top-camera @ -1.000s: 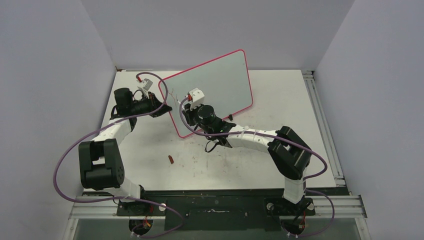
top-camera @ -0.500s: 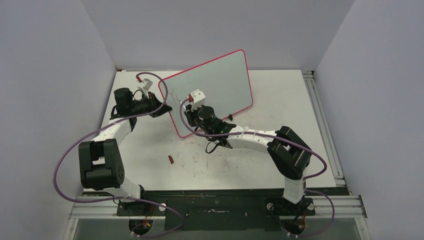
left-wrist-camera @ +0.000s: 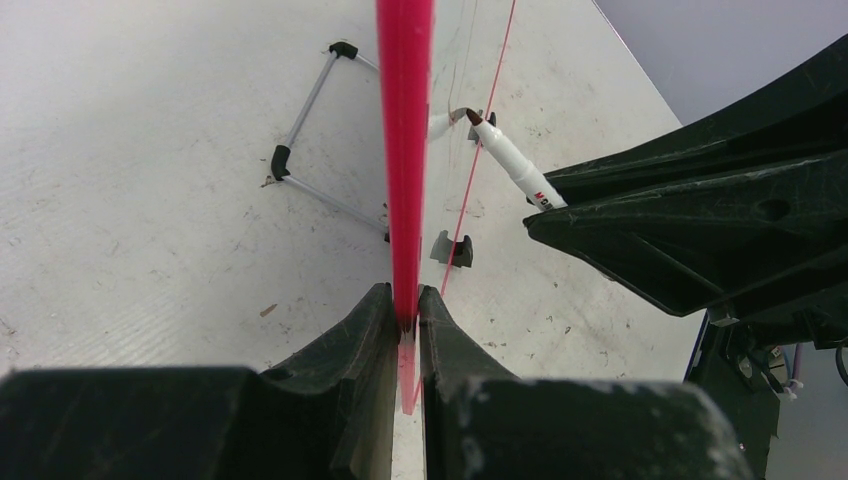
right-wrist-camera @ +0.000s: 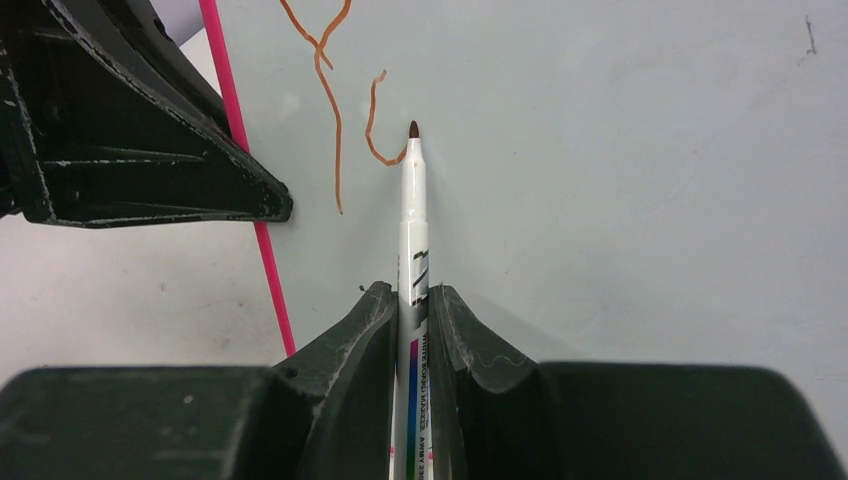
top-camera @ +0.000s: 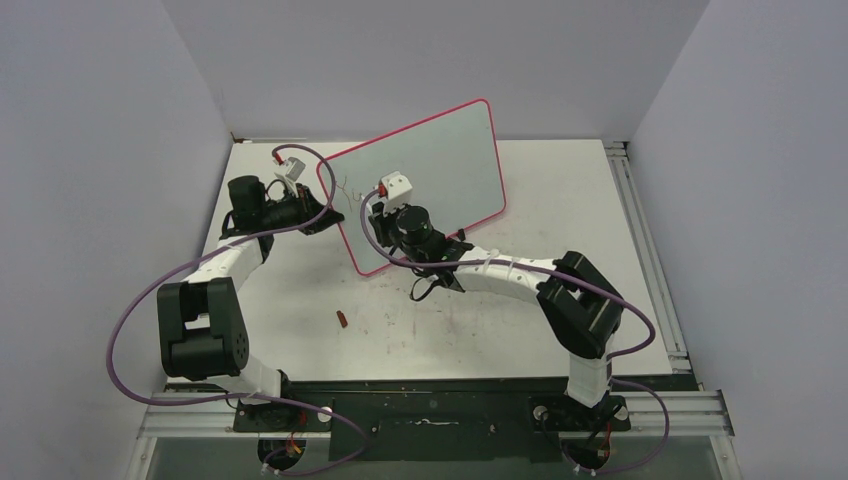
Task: Write a sentence on the whiteboard
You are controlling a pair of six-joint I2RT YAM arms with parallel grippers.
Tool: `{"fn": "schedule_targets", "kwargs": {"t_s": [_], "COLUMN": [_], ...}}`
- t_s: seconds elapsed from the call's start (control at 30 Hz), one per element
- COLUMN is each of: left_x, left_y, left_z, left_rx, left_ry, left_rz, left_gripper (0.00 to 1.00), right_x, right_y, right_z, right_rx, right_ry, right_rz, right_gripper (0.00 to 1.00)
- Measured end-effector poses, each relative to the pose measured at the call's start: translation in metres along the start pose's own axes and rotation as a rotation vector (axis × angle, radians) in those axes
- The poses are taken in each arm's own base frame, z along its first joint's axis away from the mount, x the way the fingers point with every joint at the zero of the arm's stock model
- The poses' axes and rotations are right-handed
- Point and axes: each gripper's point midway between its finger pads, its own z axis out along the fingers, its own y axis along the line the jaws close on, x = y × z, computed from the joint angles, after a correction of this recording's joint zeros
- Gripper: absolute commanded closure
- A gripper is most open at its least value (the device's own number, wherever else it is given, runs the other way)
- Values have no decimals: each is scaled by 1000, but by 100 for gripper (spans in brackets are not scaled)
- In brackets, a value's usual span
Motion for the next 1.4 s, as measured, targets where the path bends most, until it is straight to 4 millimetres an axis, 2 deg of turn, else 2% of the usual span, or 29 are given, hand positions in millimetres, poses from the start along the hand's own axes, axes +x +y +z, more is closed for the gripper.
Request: {"fn": "schedule_targets", "kwargs": {"t_s": [0.37,0.63,0.97,1.2,1.4], "left_x": [0,0,0,0,0], "left_y": [0,0,0,-1,-1], "left_z": [0,0,0,0,-1], "left_rx": [0,-1,0,3,3], "left_ry": [0,1,1,1,1], "left_rz": [0,-2,-2,-1,-1], "left_gripper": [100,100,100,100,100], "right_x": [-16,-6,-6,-3,-8], "right_y": [4,5,8,0,-5], "right_z": [7,12,11,1,0], "right_rx": [-5,-7,-9,15,29], "right_ry": [-25,-4,-5,-2,-13], "right_rz": [3,-3,-20,-25,-21], "right_gripper": [95,95,95,95,95]}}
